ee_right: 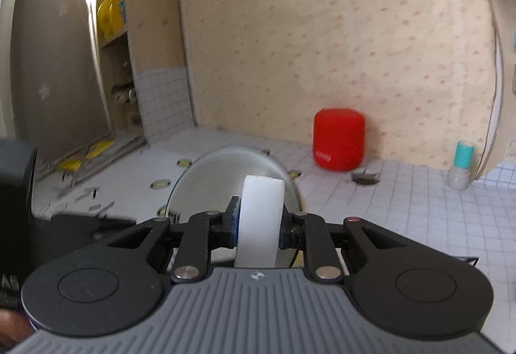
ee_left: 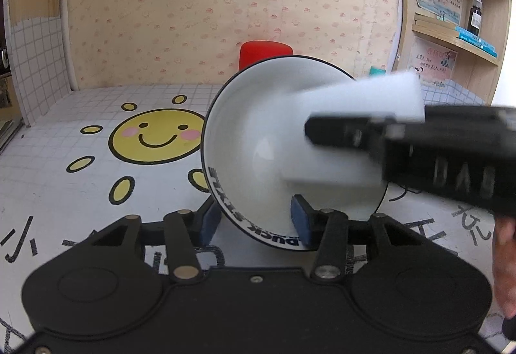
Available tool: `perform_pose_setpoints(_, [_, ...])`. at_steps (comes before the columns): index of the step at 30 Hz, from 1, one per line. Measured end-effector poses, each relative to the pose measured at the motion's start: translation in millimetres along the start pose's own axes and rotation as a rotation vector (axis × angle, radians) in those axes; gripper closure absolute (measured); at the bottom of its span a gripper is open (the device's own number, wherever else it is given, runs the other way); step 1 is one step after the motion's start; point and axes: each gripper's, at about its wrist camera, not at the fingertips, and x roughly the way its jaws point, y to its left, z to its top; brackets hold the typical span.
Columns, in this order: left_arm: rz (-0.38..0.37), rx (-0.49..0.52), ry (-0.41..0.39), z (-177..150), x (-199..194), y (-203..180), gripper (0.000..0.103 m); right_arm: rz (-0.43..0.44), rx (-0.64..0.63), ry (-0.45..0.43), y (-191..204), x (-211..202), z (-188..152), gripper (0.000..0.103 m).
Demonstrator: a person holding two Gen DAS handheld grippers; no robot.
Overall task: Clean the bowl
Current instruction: 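Keep the bowl gripped by its rim with the left gripper while the right gripper scrubs the bowl bottom, then hold the bowl with the left gripper while the right gripper sweeps the sponge along the inner wall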
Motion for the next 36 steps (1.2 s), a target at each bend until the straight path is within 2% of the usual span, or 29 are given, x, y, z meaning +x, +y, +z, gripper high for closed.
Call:
perform_pose_setpoints(10, [0.001,-0.001,-0.002,0,0,-1,0.054,0.014,-0.015,0.007,5,2,2,0.080])
perform_pose_setpoints(16, [-0.002,0.001,-0.001,-1,1,0,0.054,-0.018,0.009,0.060,-4,5,-8,0.081])
perform_pose_setpoints(22, [0.000,0.003,0.001,-1,1,1,0.052,-0.026,0.011,0.059,-6,3,-9,0.081])
perform_pose_setpoints(26, [0.031,0.008,0.001,0,0,2,0.038,-0.032,0.012,0.059,-7,1,-9,0.081])
perform_pose_setpoints(30, [0.044,0.024,0.002,1,2,3,0.035,-0.037,0.013,0.059,-8,0,-10,0.081])
perform_pose_setpoints(31, [0.035,0.018,0.002,1,2,4,0.036,-0.039,0.014,0.059,-8,0,-10,0.081])
perform_pose_setpoints(33, [0.007,0.003,0.004,0,3,6,0.048,-0.041,0.014,0.059,-9,-1,-10,0.081])
perform_pose_setpoints(36, [-0.013,0.001,0.002,0,2,4,0.061,-0.045,0.015,0.058,-10,-2,-10,0.081])
